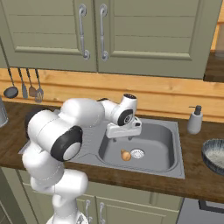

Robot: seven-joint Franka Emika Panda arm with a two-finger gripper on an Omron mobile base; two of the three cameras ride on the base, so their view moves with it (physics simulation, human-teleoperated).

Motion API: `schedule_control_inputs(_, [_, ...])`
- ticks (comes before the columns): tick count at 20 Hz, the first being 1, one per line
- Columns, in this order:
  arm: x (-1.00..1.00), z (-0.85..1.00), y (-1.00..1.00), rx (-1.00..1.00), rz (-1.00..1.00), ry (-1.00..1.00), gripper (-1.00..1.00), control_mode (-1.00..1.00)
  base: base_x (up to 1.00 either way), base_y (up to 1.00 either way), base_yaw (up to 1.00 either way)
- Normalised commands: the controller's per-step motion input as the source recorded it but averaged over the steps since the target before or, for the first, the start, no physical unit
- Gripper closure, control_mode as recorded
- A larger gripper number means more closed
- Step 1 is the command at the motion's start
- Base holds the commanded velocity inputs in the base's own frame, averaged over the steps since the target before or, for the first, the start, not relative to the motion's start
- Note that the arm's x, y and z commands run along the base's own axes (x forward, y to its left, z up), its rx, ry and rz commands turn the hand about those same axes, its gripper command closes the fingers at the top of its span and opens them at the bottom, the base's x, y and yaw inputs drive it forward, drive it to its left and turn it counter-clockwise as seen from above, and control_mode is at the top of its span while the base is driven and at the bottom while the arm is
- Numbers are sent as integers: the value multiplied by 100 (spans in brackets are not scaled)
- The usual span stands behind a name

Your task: Pick the squash from the sink and place it in the bowl. Then pick the bowl and place it in the microwave. Then close the microwave door and press the start button.

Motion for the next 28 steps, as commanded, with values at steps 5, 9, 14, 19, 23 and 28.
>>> schedule_control_inputs(5, [53, -35, -5, 0, 4, 1, -100, -100, 0, 0, 0])
schedule_control_inputs(9, [42, -29, -24, 0, 8, 1, -100, -100, 0, 0, 0])
schedule_control_inputs(14, [15, -30, -19, 0, 8, 0, -100, -100, 0, 0, 0])
schedule_control_inputs(19, [21, -42, 0, 0, 0, 0, -100, -100, 0, 0, 0])
schedule_control_inputs(23, [37, -37, 5, 0, 0, 0, -100, -100, 0, 0, 0])
schedule_control_inputs(28, [13, -37, 10, 0, 0, 0, -100, -100, 0, 0, 0])
